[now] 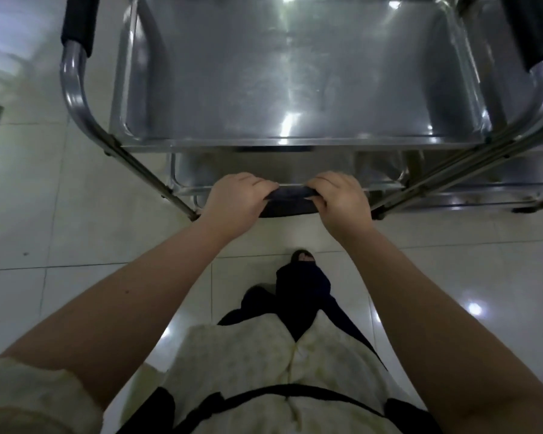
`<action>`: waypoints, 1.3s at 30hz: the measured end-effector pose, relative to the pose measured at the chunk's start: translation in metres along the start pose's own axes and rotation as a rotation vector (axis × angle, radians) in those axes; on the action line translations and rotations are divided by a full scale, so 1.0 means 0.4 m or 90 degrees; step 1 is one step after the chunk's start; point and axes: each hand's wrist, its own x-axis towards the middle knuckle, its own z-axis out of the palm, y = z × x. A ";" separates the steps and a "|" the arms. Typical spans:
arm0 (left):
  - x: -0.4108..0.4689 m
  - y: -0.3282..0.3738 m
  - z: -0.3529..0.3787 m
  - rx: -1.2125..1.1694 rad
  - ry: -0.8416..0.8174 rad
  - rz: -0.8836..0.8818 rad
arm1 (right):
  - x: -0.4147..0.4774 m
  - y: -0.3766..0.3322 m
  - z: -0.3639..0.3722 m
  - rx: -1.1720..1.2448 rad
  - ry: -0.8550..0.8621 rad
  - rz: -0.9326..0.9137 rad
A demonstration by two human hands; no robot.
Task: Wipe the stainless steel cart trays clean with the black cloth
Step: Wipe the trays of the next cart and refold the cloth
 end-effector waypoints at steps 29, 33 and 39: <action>0.194 0.067 0.550 -0.162 -0.240 -0.348 | -0.159 0.492 0.282 0.094 -0.197 0.246; 0.292 0.007 0.609 -0.178 -0.077 -0.314 | -0.050 0.596 0.306 0.070 -0.072 0.212; 0.372 -0.076 0.771 -0.199 0.109 -0.284 | 0.020 0.742 0.417 0.070 0.092 0.144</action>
